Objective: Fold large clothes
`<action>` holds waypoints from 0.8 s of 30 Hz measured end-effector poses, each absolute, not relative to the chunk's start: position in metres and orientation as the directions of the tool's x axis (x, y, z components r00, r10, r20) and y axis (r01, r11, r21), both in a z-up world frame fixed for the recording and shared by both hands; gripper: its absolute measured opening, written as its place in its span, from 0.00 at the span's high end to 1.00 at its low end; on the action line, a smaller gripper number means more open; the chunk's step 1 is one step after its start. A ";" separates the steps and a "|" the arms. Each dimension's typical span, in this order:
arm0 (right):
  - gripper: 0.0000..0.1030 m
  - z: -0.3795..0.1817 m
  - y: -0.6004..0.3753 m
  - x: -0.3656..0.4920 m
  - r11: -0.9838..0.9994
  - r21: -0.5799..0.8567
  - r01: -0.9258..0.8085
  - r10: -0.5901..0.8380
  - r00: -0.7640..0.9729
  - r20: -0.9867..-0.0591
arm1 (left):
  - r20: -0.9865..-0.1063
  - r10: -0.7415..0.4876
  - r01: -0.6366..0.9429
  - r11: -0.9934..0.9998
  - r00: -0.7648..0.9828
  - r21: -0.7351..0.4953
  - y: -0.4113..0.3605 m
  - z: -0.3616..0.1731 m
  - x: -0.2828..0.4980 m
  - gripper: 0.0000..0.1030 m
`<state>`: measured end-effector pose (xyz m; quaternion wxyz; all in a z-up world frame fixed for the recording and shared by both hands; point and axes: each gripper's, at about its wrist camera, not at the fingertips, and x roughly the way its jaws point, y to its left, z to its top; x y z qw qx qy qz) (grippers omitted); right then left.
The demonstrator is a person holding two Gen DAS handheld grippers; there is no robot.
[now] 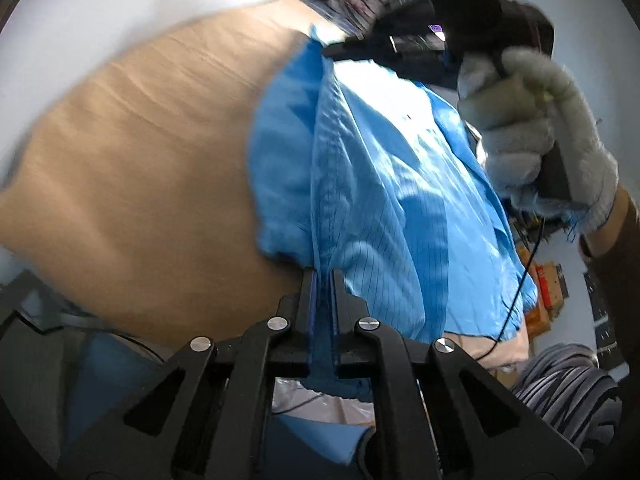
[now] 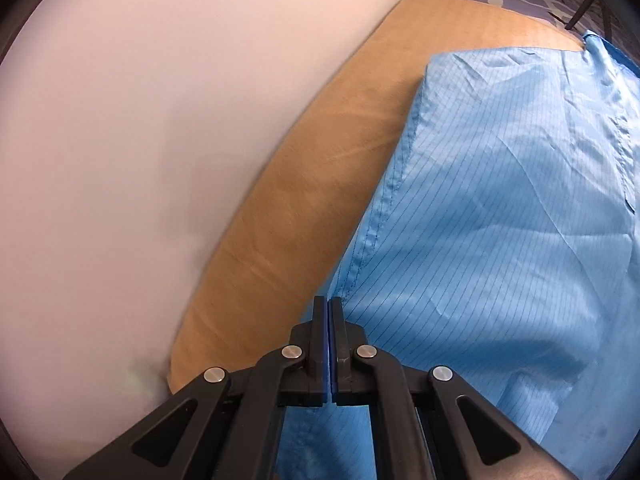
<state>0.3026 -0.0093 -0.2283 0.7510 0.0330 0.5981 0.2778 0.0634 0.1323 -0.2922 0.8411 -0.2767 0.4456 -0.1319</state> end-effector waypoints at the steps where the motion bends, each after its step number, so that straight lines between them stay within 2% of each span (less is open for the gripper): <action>1: 1.00 -0.230 -0.007 0.304 0.842 0.390 -0.372 0.464 0.130 -0.876 | -0.680 -0.453 -0.042 0.815 0.576 -0.579 0.139 -0.291 0.062 0.97; 5: 1.00 -0.244 -0.018 0.314 0.829 0.421 -0.368 0.492 0.122 -0.862 | -0.701 -0.392 -0.091 0.834 0.596 -0.544 0.155 -0.289 0.057 0.97; 7: 0.91 -0.247 -0.013 0.313 0.817 0.407 -0.407 0.488 0.115 -0.865 | -0.699 -0.393 -0.091 0.833 0.598 -0.546 0.159 -0.287 0.055 0.97; 8: 0.79 -0.246 -0.017 0.311 0.802 0.427 -0.417 0.510 0.107 -0.853 | -0.703 -0.383 -0.100 0.835 0.599 -0.541 0.161 -0.285 0.054 0.93; 9: 0.70 -0.240 -0.012 0.308 0.794 0.431 -0.429 0.524 0.122 -0.843 | -0.699 -0.386 -0.098 0.833 0.602 -0.544 0.162 -0.283 0.055 0.84; 10: 0.70 -0.233 -0.019 0.302 0.794 0.410 -0.450 0.521 0.152 -0.840 | -0.691 -0.390 -0.092 0.830 0.609 -0.549 0.162 -0.279 0.055 0.75; 11: 0.69 -0.225 -0.029 0.297 0.793 0.377 -0.478 0.511 0.185 -0.840 | -0.685 -0.387 -0.093 0.828 0.617 -0.552 0.162 -0.277 0.057 0.60; 12: 0.69 -0.218 -0.040 0.292 0.795 0.343 -0.500 0.497 0.215 -0.840 | -0.679 -0.388 -0.092 0.826 0.623 -0.555 0.165 -0.275 0.059 0.49; 13: 0.70 -0.218 -0.037 0.280 0.801 0.318 -0.508 0.485 0.238 -0.842 | -0.673 -0.392 -0.087 0.824 0.627 -0.560 0.166 -0.273 0.064 0.46; 15: 0.69 -0.211 -0.068 0.267 0.829 0.211 -0.519 0.427 0.342 -0.837 | -0.666 -0.413 -0.072 0.816 0.622 -0.574 0.165 -0.275 0.077 0.45; 18: 0.69 -0.211 -0.108 0.258 0.864 0.134 -0.486 0.372 0.436 -0.820 | -0.653 -0.473 -0.075 0.774 0.592 -0.629 0.167 -0.287 0.102 0.45; 24: 0.72 -0.228 -0.163 0.285 0.917 0.222 -0.333 0.362 0.456 -0.813 | -0.625 -0.540 -0.082 0.716 0.564 -0.693 0.170 -0.301 0.127 0.45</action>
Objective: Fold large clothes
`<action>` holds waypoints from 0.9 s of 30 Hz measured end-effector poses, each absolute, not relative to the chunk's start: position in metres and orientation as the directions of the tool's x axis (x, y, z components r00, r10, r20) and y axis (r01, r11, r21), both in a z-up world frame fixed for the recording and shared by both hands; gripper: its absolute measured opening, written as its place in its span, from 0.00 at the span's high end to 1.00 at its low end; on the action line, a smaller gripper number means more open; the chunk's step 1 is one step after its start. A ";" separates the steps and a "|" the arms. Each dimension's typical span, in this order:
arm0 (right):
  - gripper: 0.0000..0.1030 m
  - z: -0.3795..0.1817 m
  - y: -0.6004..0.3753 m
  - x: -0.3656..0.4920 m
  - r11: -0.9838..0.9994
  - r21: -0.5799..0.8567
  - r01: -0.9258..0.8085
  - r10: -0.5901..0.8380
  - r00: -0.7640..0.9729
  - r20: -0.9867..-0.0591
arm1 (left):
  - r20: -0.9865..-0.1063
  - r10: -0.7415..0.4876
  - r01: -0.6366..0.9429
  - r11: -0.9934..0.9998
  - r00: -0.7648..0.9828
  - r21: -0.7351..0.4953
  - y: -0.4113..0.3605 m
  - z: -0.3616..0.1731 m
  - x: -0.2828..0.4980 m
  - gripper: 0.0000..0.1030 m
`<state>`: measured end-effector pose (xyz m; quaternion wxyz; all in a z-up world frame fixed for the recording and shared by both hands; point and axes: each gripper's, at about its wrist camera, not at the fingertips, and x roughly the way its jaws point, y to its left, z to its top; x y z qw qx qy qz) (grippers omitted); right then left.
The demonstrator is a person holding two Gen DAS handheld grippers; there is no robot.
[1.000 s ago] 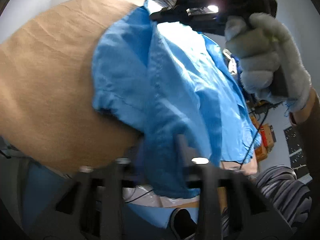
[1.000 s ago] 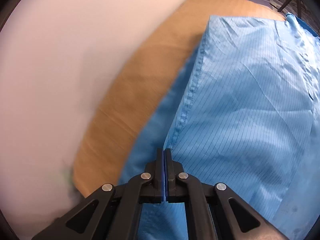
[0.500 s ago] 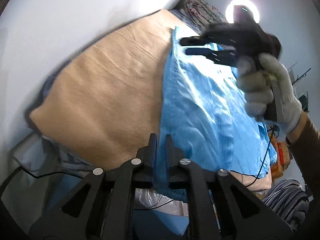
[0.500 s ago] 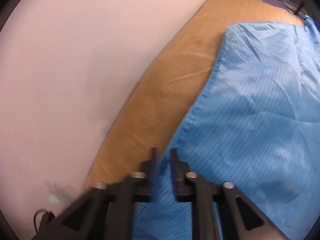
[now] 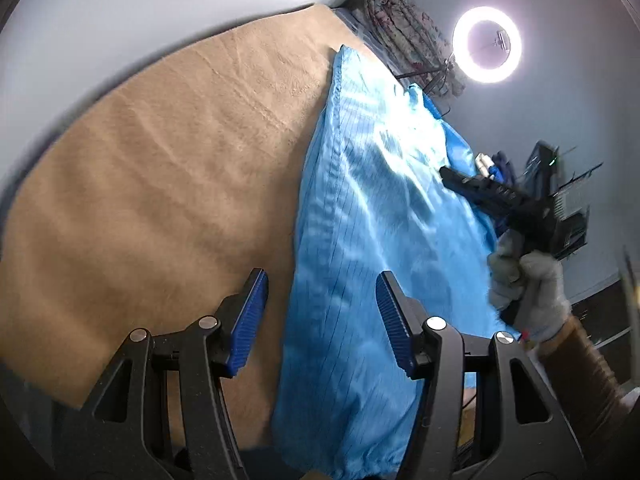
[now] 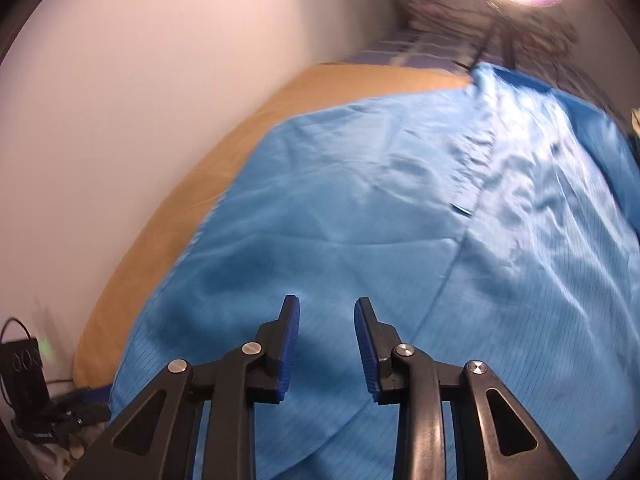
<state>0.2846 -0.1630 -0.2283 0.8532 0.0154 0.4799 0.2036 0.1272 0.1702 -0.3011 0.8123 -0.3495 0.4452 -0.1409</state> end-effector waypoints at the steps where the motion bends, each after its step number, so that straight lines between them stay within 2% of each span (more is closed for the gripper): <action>1: 0.72 -0.234 -0.160 0.292 0.915 0.234 -0.328 0.370 0.453 -0.811 | -0.614 -0.555 -0.083 0.700 0.562 -0.709 0.172 -0.302 0.130 0.45; 2: 0.73 -0.242 -0.157 0.298 0.913 0.242 -0.328 0.376 0.446 -0.812 | -0.609 -0.562 -0.086 0.691 0.559 -0.717 0.172 -0.303 0.134 0.48; 4: 0.75 -0.258 -0.144 0.311 0.918 0.225 -0.327 0.355 0.420 -0.835 | -0.611 -0.576 -0.084 0.687 0.544 -0.722 0.169 -0.304 0.139 0.73; 5: 0.75 -0.274 -0.133 0.318 0.923 0.202 -0.328 0.330 0.400 -0.855 | -0.613 -0.582 -0.082 0.687 0.534 -0.722 0.166 -0.305 0.141 0.91; 6: 0.75 -0.283 -0.131 0.315 0.925 0.176 -0.335 0.306 0.387 -0.870 | -0.613 -0.584 -0.079 0.686 0.532 -0.723 0.165 -0.304 0.142 0.93; 9: 0.75 -0.287 -0.124 0.307 0.918 0.094 -0.384 0.261 0.409 -0.875 | -0.613 -0.563 -0.071 0.702 0.554 -0.709 0.163 -0.297 0.137 0.96; 13: 0.74 -0.269 -0.122 0.298 0.918 0.092 -0.387 0.271 0.439 -0.857 | -0.621 -0.532 -0.058 0.731 0.575 -0.680 0.163 -0.285 0.129 0.96; 16: 0.73 -0.250 -0.103 0.287 0.889 0.118 -0.443 0.331 0.443 -0.833 | -0.625 -0.521 -0.051 0.743 0.581 -0.667 0.162 -0.280 0.128 0.97; 19: 0.74 -0.254 -0.078 0.291 0.863 0.109 -0.494 0.350 0.427 -0.834 | -0.635 -0.507 -0.054 0.756 0.583 -0.653 0.159 -0.280 0.128 0.97; 27: 0.73 -0.289 -0.041 0.308 0.868 0.053 -0.494 0.262 0.364 -0.894 | -0.652 -0.471 -0.053 0.786 0.594 -0.616 0.145 -0.273 0.131 0.97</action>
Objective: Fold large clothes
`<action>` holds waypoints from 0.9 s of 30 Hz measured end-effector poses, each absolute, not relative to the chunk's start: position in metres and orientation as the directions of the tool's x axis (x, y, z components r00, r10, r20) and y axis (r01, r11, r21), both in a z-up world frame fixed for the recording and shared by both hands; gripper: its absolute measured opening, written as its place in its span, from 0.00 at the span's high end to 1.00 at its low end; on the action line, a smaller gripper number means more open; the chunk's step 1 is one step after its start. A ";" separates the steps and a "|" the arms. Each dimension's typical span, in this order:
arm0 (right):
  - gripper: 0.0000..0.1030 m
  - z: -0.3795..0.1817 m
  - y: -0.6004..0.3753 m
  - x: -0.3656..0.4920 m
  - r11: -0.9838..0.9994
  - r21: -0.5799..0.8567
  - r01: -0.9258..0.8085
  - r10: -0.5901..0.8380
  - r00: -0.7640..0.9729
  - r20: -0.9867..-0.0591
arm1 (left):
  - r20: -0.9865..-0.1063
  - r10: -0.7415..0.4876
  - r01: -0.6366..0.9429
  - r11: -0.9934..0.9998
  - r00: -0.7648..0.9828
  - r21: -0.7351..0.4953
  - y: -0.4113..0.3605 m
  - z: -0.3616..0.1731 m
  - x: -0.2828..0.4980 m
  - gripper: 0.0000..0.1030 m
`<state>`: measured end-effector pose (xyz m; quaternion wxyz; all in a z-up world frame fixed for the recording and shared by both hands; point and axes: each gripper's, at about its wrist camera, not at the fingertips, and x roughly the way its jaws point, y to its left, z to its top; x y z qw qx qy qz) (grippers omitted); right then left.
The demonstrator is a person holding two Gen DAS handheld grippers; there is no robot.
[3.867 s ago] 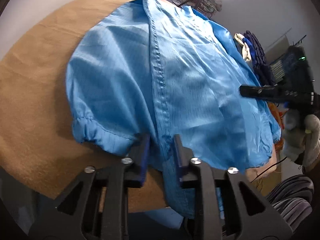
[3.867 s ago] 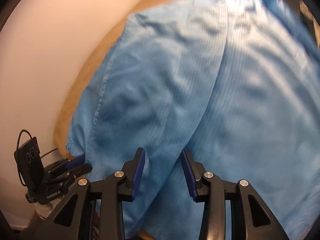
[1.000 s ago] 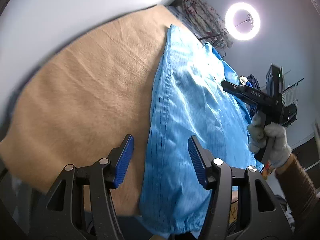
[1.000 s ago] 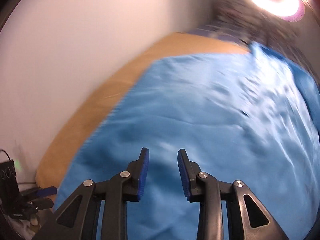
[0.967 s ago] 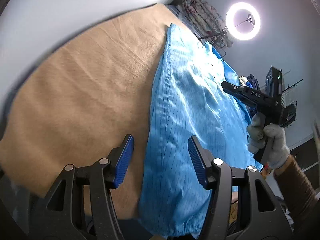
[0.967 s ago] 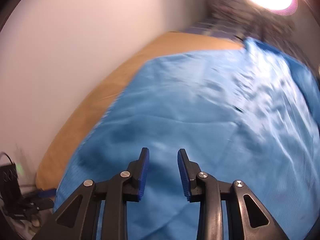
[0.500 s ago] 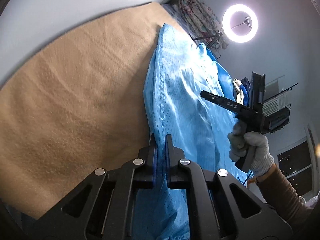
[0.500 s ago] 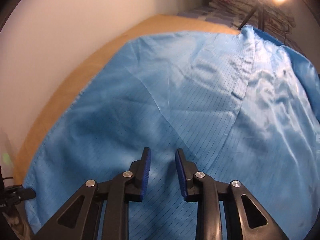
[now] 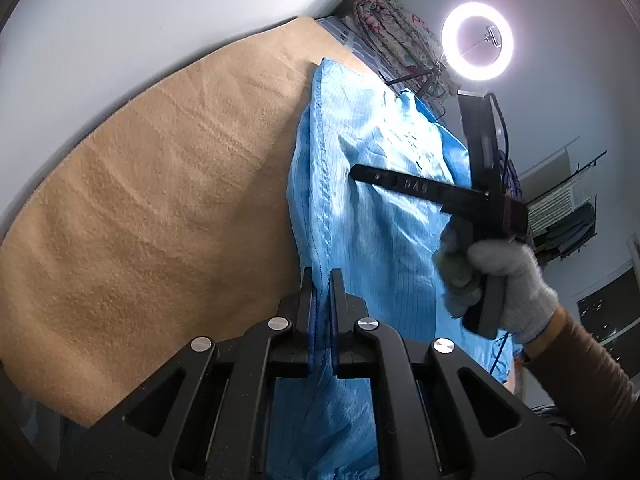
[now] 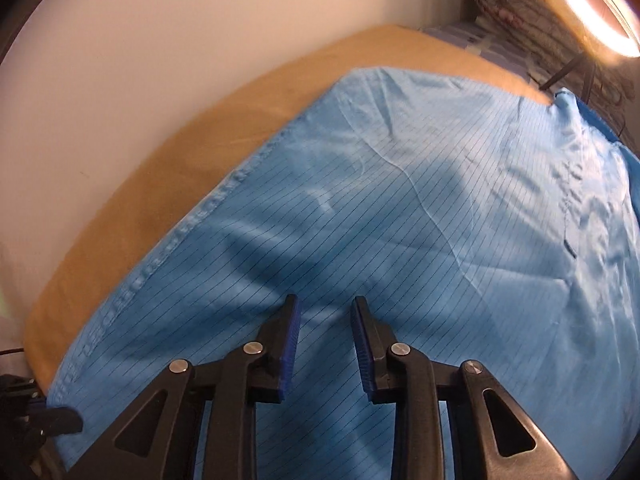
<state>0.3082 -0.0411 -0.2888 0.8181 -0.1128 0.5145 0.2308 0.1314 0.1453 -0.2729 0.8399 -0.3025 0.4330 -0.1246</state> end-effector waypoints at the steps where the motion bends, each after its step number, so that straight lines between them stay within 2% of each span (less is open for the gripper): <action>1: 0.71 -0.284 -0.043 0.311 0.876 0.068 -0.477 0.264 0.356 -0.897 | -0.655 -0.462 -0.043 0.798 0.597 -0.602 0.142 -0.269 0.131 0.97; 2: 0.62 -0.277 -0.047 0.313 0.886 0.099 -0.453 0.279 0.352 -0.893 | -0.658 -0.455 -0.035 0.807 0.600 -0.589 0.141 -0.267 0.130 0.97; 3: 0.49 -0.270 -0.051 0.317 0.892 0.135 -0.431 0.304 0.350 -0.886 | -0.661 -0.446 -0.025 0.818 0.603 -0.574 0.138 -0.264 0.129 0.97; 5: 0.34 -0.253 -0.056 0.323 0.896 0.226 -0.381 0.364 0.344 -0.866 | -0.666 -0.430 -0.005 0.838 0.609 -0.546 0.130 -0.257 0.129 0.97; 6: 0.29 -0.248 -0.056 0.326 0.892 0.257 -0.372 0.387 0.333 -0.860 | -0.668 -0.424 0.002 0.845 0.612 -0.535 0.127 -0.255 0.129 0.97; 8: 0.26 -0.241 -0.045 0.329 0.885 0.294 -0.361 0.408 0.300 -0.862 | -0.669 -0.419 0.019 0.855 0.614 -0.518 0.121 -0.251 0.129 0.97; 11: 0.26 -0.244 -0.024 0.329 0.899 0.269 -0.347 0.366 0.255 -0.895 | -0.670 -0.415 0.035 0.864 0.615 -0.503 0.113 -0.243 0.129 0.97; 16: 0.27 -0.259 0.013 0.322 0.912 0.143 -0.385 0.251 0.246 -0.936 | -0.682 -0.393 0.072 0.891 0.617 -0.449 0.098 -0.233 0.132 0.97; 17: 0.29 -0.261 0.016 0.322 0.914 0.131 -0.383 0.238 0.245 -0.940 | -0.684 -0.392 0.079 0.894 0.615 -0.441 0.094 -0.231 0.133 0.97; 19: 0.49 -0.266 0.019 0.321 0.923 0.103 -0.372 0.204 0.242 -0.949 | -0.688 -0.389 0.086 0.898 0.613 -0.431 0.089 -0.229 0.135 0.97; 20: 0.67 -0.268 0.020 0.321 0.925 0.097 -0.367 0.194 0.240 -0.951 | -0.688 -0.389 0.091 0.899 0.612 -0.427 0.087 -0.227 0.135 0.97; 21: 0.74 -0.269 0.021 0.318 0.928 0.091 -0.361 0.187 0.239 -0.953 | -0.689 -0.389 0.095 0.900 0.612 -0.425 0.085 -0.226 0.136 0.97; 22: 0.78 -0.269 0.019 0.317 0.930 0.096 -0.355 0.191 0.244 -0.951 | -0.689 -0.388 0.101 0.902 0.612 -0.419 0.082 -0.224 0.136 0.97; 24: 0.93 -0.266 0.014 0.314 0.929 0.112 -0.352 0.209 0.252 -0.945 | -0.689 -0.386 0.116 0.907 0.613 -0.405 0.076 -0.221 0.133 0.97; 27: 0.98 -0.258 -0.002 0.312 0.922 0.184 -0.341 0.279 0.253 -0.926 | -0.687 -0.391 0.141 0.909 0.612 -0.392 0.065 -0.216 0.132 0.97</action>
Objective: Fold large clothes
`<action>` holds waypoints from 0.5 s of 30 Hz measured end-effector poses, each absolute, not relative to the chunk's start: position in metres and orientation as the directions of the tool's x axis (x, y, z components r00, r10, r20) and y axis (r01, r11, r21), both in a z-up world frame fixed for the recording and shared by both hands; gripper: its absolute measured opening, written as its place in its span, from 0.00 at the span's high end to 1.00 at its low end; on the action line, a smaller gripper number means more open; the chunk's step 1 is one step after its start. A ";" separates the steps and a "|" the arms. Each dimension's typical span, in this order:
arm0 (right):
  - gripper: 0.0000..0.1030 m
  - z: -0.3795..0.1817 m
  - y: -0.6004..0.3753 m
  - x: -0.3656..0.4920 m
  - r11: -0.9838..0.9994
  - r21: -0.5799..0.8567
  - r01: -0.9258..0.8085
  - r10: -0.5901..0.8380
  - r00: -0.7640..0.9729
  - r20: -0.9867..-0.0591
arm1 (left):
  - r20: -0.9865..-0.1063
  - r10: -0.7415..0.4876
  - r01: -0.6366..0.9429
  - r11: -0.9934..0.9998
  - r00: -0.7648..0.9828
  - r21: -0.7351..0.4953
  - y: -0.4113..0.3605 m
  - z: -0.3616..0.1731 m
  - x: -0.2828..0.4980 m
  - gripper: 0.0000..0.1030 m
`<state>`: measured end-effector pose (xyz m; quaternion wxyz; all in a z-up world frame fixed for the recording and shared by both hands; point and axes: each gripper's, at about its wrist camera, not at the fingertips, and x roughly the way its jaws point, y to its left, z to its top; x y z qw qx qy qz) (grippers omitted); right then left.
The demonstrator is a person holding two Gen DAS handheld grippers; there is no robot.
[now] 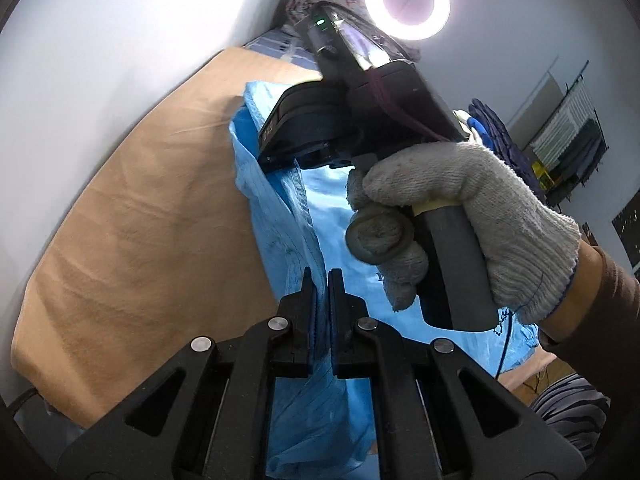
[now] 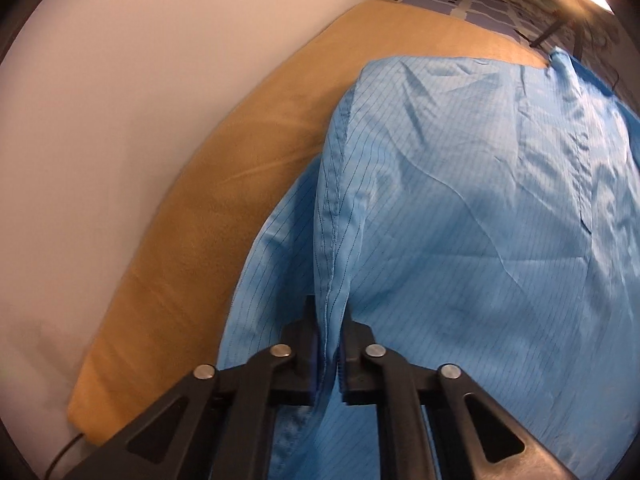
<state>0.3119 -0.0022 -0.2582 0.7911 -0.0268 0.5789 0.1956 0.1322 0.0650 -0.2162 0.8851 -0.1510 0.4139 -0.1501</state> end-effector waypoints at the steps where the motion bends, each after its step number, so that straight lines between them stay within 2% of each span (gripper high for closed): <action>1: 0.99 -0.254 -0.011 0.311 0.915 0.226 -0.333 0.320 0.259 -0.912 | -0.688 -0.393 0.149 0.910 0.610 -0.387 0.060 -0.215 0.132 0.97; 5: 1.00 -0.241 -0.057 0.306 0.881 0.370 -0.295 0.449 0.278 -0.849 | -0.693 -0.432 0.201 0.898 0.577 -0.392 0.039 -0.207 0.132 0.97; 10: 1.00 -0.231 -0.110 0.296 0.851 0.451 -0.269 0.522 0.328 -0.787 | -0.685 -0.472 0.256 0.880 0.555 -0.400 0.018 -0.190 0.122 0.97; 12: 1.00 -0.226 -0.132 0.290 0.836 0.488 -0.251 0.548 0.348 -0.760 | -0.672 -0.484 0.269 0.874 0.560 -0.405 0.016 -0.182 0.116 0.85; 15: 1.00 -0.228 -0.163 0.283 0.835 0.510 -0.207 0.549 0.380 -0.744 | -0.656 -0.469 0.272 0.882 0.592 -0.385 0.020 -0.172 0.106 0.77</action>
